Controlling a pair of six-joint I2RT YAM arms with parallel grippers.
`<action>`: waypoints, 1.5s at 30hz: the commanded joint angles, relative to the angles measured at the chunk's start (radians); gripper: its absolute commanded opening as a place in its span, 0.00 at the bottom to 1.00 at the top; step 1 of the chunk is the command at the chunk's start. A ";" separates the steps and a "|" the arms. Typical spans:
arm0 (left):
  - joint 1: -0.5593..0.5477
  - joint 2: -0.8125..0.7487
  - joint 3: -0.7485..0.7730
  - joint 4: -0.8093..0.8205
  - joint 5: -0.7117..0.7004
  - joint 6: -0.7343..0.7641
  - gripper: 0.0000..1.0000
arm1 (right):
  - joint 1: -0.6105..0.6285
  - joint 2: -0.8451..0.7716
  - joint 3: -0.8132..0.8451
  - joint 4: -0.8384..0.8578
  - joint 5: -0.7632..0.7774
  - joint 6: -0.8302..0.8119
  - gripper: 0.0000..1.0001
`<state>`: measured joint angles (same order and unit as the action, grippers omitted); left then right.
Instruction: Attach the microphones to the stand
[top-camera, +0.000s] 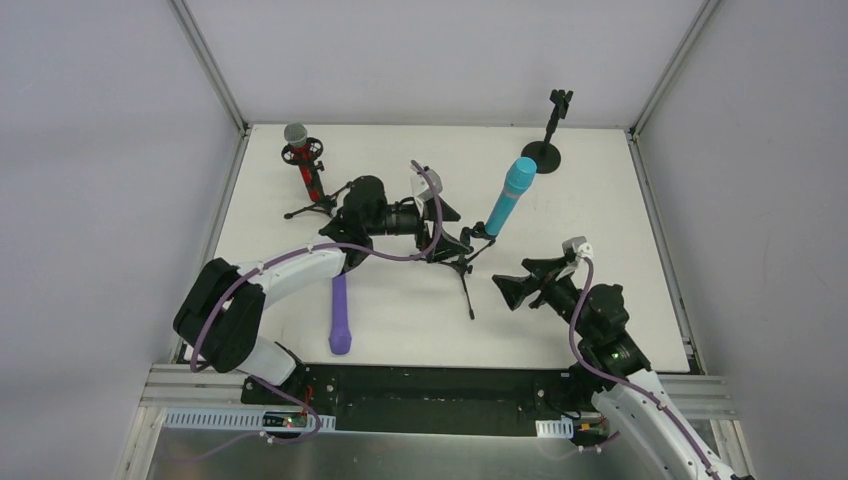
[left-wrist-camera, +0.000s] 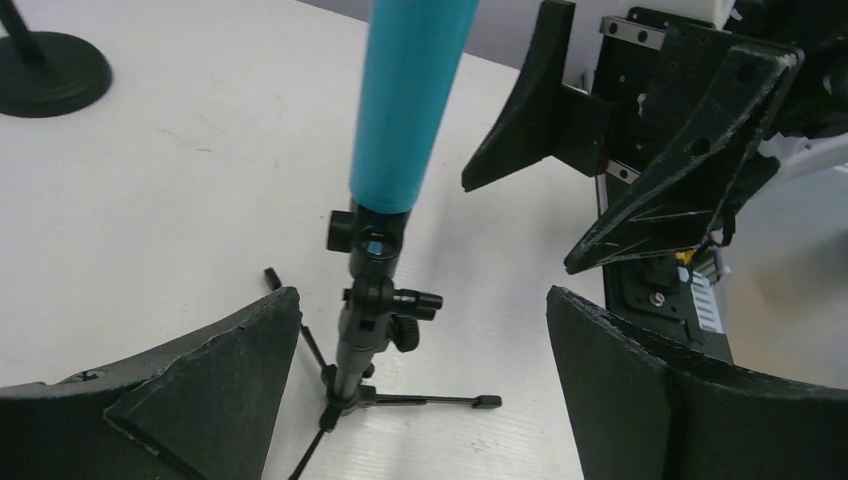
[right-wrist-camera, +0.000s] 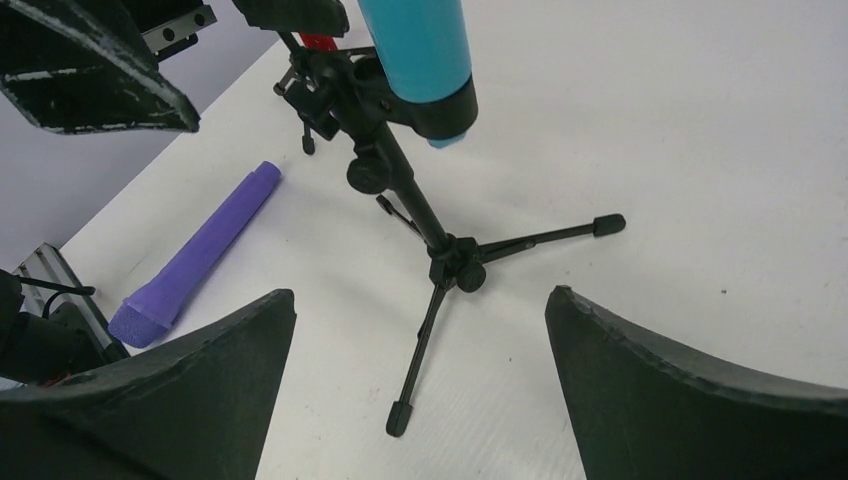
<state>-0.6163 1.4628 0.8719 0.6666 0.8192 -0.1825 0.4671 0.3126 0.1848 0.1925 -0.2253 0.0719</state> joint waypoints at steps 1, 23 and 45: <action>-0.040 0.030 0.052 -0.025 0.070 0.091 0.91 | 0.002 -0.018 -0.013 -0.018 0.003 0.063 0.99; -0.049 0.187 0.092 0.108 0.060 0.045 0.67 | 0.006 0.214 -0.046 0.163 0.003 0.050 0.96; -0.058 0.190 0.105 0.083 0.093 0.072 0.00 | 0.130 0.557 0.027 0.509 0.014 -0.115 0.93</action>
<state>-0.6640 1.6680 0.9405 0.7395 0.8650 -0.1154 0.5549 0.8162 0.1612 0.5362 -0.2234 0.0391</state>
